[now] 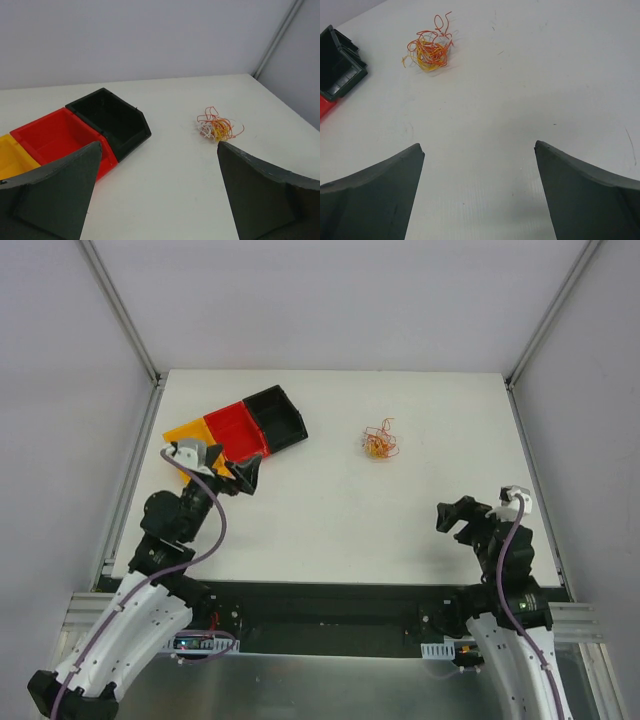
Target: Untangle the cables
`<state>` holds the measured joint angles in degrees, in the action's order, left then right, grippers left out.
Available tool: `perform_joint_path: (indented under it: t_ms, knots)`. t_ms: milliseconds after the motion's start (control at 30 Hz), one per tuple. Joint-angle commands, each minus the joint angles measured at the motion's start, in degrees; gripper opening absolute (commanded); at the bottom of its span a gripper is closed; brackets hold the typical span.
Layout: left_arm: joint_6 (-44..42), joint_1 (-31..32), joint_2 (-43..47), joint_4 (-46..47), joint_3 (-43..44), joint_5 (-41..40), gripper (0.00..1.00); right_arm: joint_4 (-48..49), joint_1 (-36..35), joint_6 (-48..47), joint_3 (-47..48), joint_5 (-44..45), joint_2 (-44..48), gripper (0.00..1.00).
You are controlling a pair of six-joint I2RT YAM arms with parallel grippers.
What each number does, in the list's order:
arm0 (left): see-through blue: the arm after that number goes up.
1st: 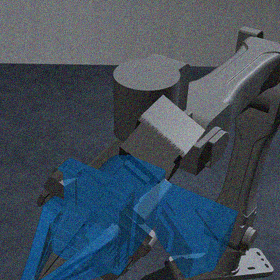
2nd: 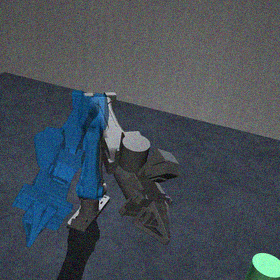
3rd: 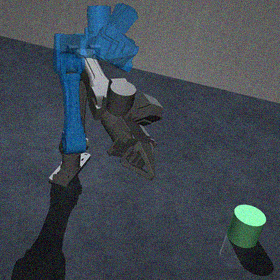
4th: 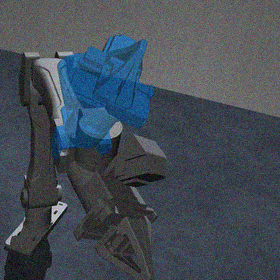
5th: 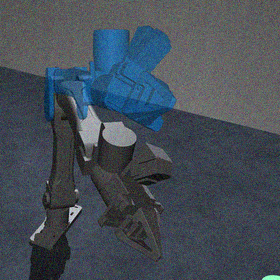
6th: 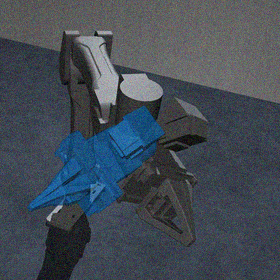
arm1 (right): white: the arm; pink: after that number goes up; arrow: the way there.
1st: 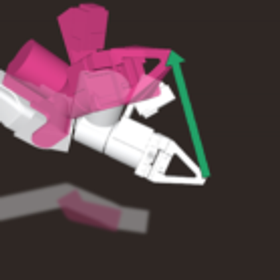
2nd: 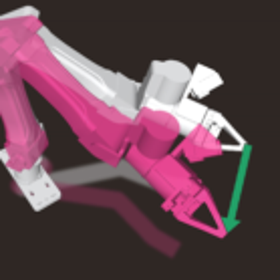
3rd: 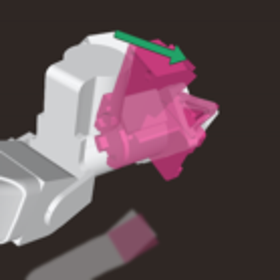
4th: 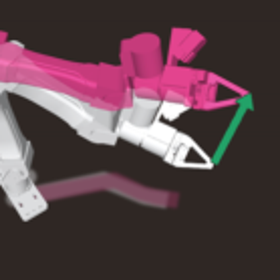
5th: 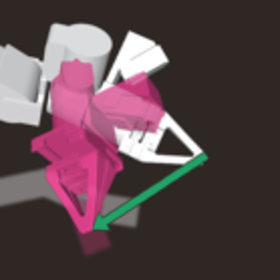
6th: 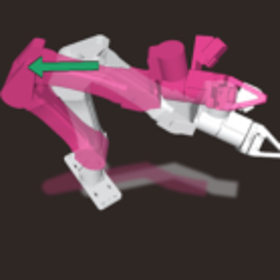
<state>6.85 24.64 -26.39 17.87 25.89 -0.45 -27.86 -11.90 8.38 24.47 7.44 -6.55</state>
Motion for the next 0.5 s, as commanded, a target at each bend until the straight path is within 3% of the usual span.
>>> perform_joint_path:
  t_ms: [0,100,333,467]
  knots:
    - [10.61,-0.56,-8.39,-8.01,11.79,-11.48,0.99,-0.18,0.21,1.02,6.02,3.28,-8.46,0.96]
    - [19.41,-0.65,-12.80,-15.57,18.21,-13.97,0.99,1.83,0.21,4.00,8.31,3.02,-16.46,0.96]
    - [19.24,-3.45,-20.08,-14.18,26.12,4.73,0.99,19.75,0.12,16.04,9.89,-0.14,-34.91,0.96]
    - [22.85,-9.34,-29.83,-20.84,34.12,14.85,0.99,37.48,0.21,16.67,11.12,-4.18,-50.53,0.96]
